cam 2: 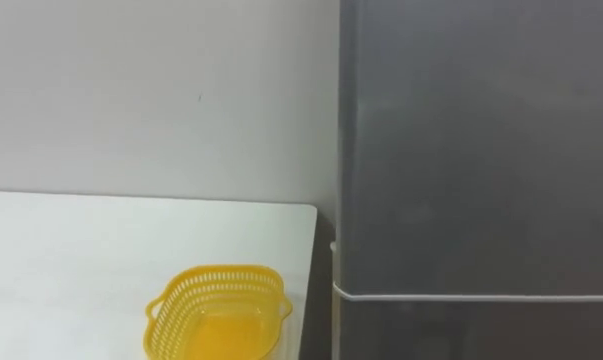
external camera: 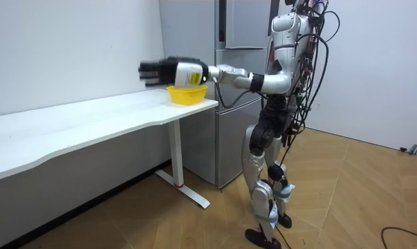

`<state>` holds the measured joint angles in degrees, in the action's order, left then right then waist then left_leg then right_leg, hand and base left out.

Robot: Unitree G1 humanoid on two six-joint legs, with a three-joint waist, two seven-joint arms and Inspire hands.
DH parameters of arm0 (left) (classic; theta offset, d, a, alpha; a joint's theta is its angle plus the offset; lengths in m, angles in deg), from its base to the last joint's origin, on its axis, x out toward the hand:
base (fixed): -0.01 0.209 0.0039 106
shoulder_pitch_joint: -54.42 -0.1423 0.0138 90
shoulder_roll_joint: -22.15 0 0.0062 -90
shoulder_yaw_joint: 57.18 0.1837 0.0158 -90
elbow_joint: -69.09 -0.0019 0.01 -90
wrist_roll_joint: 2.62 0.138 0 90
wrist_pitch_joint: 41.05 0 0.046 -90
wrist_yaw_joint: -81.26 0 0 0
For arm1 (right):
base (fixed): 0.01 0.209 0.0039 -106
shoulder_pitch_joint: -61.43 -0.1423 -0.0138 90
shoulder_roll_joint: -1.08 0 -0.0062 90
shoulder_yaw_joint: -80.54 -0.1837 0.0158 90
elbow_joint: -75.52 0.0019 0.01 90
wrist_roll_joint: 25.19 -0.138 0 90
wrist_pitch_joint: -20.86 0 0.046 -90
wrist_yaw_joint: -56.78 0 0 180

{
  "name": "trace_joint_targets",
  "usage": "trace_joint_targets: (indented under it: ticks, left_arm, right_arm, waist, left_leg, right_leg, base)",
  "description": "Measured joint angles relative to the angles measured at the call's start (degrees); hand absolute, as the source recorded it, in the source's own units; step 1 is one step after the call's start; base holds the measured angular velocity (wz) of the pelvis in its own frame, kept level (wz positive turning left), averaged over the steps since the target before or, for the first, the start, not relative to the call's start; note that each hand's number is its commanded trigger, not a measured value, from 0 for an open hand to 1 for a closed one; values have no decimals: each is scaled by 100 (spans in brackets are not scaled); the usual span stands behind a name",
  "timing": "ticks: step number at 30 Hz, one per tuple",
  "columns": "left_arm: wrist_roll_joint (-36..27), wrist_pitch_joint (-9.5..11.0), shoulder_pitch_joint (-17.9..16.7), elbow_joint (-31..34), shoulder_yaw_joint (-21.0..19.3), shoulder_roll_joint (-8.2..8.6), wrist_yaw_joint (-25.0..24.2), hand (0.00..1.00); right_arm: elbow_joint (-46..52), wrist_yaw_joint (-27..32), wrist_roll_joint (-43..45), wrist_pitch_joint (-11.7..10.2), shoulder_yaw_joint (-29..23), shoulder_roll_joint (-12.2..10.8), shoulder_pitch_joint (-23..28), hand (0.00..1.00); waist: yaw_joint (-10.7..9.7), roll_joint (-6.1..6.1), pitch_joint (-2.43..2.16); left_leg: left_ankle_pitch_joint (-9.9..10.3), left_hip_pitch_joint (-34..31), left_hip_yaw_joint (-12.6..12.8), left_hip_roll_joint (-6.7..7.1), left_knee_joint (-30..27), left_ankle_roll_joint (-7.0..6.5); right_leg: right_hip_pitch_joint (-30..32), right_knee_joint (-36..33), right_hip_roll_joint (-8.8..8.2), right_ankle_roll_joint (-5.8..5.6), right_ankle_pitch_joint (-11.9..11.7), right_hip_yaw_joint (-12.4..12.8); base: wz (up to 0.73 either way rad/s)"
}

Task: Retrieve from the upper fridge

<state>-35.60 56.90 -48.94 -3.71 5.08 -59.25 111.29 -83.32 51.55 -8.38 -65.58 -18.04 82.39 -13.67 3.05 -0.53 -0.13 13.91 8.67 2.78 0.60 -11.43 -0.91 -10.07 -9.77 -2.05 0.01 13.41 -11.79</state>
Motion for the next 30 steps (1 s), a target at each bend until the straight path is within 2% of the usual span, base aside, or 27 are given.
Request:
trace_joint_targets:
  ticks: [2,5,7,8,11,14,16,20,23,25,30]
  left_arm:
    - [-4,-9,85,128,8,-73,-219,0]
    - [-2,-57,187,387,34,-79,-571,0]
    - [-5,-128,266,525,118,-87,-896,0]
    - [-7,-185,308,611,198,-103,-1112,0]
    - [-2,-412,453,765,479,-128,-1632,0]
    - [0,-654,546,880,660,-143,-2061,0]
    - [1,-816,766,919,801,-148,-2351,0]
    - [16,-989,931,932,908,-264,-2693,0]
    - [71,-1054,1072,1041,1016,-297,-2964,0]
    - [166,-1061,1109,1143,1088,-324,-3183,0]
    - [200,-1293,1237,1433,1195,-349,-3742,0]
  right_arm:
    - [0,-60,43,24,0,1,-13,0]
    - [-20,-173,129,62,54,-8,-19,0]
    - [-18,-240,151,171,58,-25,-35,0]
    - [-18,-277,180,233,65,-27,-55,0]
    - [2,-371,287,357,86,-22,-85,0]
    - [24,-372,368,386,80,-16,-212,0]
    - [30,-371,369,405,79,-15,-265,0]
    - [-13,-362,348,408,79,0,-335,0]
    - [-68,-363,272,404,82,6,-349,0]
    - [-88,-365,211,408,85,6,-338,0]
    - [-50,-352,167,541,93,6,-376,0]
  waist:
    - [-33,-34,12]
    - [-121,-58,39]
    - [-147,-51,42]
    - [-175,-75,63]
    - [-203,-71,67]
    - [-300,-81,58]
    - [-328,-89,45]
    - [-418,-116,19]
    - [-467,-128,24]
    - [-489,-125,45]
    - [-542,-161,49]
  left_leg:
    - [0,-2,3,-2,1,0]
    - [0,-58,13,-3,-1,0]
    - [0,-136,17,-4,-10,0]
    - [0,-160,10,-5,-12,0]
    - [0,-221,21,-12,-13,-1]
    - [0,-275,34,-42,-27,-1]
    - [-1,-309,41,-49,-32,-2]
    - [-3,-291,39,-51,-32,0]
    - [-4,-272,47,-60,-25,1]
    - [-4,-210,45,-67,-13,1]
    - [-3,-230,113,-83,-21,1]
  right_leg:
    - [-1,-1,2,0,0,10]
    - [27,1,7,0,0,26]
    - [106,-13,9,0,0,39]
    - [132,-23,12,0,0,51]
    - [228,-89,10,0,0,62]
    - [288,-95,8,1,-1,82]
    - [323,-107,12,8,-6,84]
    - [317,-109,14,9,-7,99]
    - [302,-115,10,11,-8,94]
    - [280,-107,10,11,-9,93]
    - [314,-100,14,24,-17,102]
  base:
    - [0]
    - [0]
    - [0]
    - [0]
    - [-1]
    - [-4]
    - [-3]
    - [-2]
    - [0]
    - [-2]
    - [-4]
